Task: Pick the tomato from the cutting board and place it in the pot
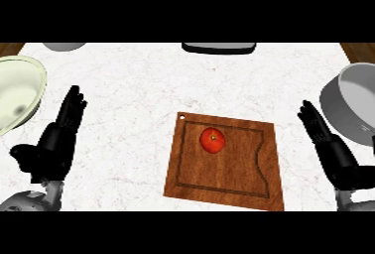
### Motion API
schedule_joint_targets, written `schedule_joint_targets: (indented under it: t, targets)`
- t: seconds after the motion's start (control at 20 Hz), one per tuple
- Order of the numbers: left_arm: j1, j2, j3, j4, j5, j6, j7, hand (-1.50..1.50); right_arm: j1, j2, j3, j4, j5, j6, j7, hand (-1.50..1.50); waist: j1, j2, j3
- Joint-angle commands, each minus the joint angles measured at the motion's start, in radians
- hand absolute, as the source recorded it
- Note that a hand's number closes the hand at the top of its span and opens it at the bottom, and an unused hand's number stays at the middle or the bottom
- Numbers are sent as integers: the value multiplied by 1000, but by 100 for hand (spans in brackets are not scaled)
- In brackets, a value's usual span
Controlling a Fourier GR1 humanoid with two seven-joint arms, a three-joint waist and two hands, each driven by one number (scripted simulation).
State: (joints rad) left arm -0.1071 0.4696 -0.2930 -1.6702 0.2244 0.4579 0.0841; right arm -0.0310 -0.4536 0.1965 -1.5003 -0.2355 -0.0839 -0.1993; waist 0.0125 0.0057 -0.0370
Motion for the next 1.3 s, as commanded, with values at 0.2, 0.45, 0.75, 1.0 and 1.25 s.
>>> schedule_joint_targets:
  t: [0.2, 0.45, 0.75, 1.0, 1.25]
  targets:
    - [33, 4, -89, 81, 63, -168, 51, 0, -42, 251, 104, -19, 200, -458, 323, 150, -20, 3, 27]
    - [79, -20, -118, 118, 89, -187, 70, 0, -39, 180, -10, 17, 473, -788, 220, -150, -73, -7, 19]
    - [44, -36, -134, 147, 107, -236, 78, 0, -79, 440, 132, -33, 764, -1113, 194, -150, -39, -10, 25]
    - [25, -31, -132, 184, 107, -278, 53, 0, -71, 451, 189, 71, 868, -1073, 487, -150, -21, -3, 25]
    - [27, -44, -139, 194, 105, -280, 60, 0, -94, 453, 208, 31, 931, -997, 759, -150, -22, -11, 27]
